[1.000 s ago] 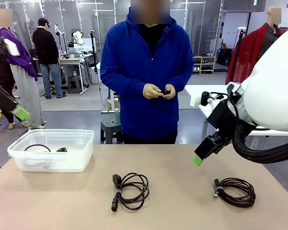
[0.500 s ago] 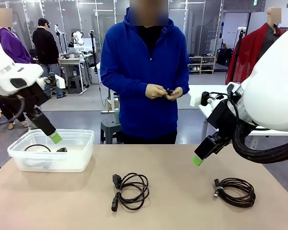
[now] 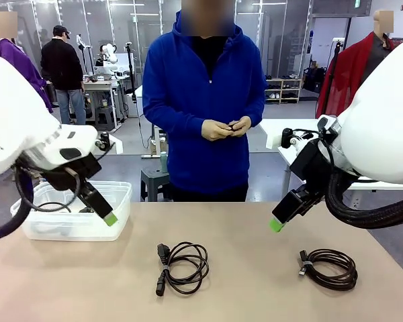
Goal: Organize and store the cables.
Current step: Place the Power Cable into the Organizing box.
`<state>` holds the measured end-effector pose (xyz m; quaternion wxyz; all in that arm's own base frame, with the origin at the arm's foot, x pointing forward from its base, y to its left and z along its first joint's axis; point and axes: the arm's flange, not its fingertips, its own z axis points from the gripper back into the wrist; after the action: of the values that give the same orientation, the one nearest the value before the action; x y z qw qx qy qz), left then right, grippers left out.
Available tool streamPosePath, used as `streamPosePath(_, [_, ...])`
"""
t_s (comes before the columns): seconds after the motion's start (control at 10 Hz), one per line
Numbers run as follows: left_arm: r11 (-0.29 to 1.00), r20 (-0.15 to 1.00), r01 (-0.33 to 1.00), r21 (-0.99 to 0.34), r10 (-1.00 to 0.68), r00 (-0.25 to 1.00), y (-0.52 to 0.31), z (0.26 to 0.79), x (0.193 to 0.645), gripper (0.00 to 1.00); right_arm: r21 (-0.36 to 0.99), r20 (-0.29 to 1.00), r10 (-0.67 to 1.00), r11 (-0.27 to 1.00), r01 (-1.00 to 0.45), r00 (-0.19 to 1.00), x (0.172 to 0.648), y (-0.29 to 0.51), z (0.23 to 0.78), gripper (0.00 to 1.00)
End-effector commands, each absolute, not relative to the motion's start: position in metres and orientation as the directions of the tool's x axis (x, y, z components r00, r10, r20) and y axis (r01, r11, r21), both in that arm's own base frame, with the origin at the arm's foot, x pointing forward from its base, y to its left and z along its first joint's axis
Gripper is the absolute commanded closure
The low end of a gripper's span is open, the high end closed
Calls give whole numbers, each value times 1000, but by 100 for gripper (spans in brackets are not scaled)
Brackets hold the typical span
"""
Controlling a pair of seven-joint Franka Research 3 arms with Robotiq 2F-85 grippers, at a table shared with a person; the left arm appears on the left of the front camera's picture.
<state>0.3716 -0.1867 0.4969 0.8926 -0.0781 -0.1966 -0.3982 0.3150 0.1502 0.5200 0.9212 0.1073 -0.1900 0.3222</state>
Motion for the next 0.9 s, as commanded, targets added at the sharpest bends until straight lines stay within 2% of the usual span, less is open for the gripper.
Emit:
streamPosePath(0.0, [721,397,693,-1,-636,662,-200,470,373,0,76,420,549,773,-630,723,317,150,519,0])
streamPosePath(0.4, [785,367,613,-96,-544,754,-232,442,376,0,76,420,549,773,-630,723,317,150,519,0])
streamPosePath(0.6, [756,336,641,-130,-574,746,-236,437,375,0,76,420,549,773,-630,723,317,150,519,0])
streamPosePath(0.7, [745,326,662,-73,-610,722,-230,451,370,0,76,420,549,773,-630,723,317,150,519,0])
streamPosePath(0.8, [766,326,636,-96,-579,747,-231,434,372,0,76,420,549,773,-630,723,317,150,519,0])
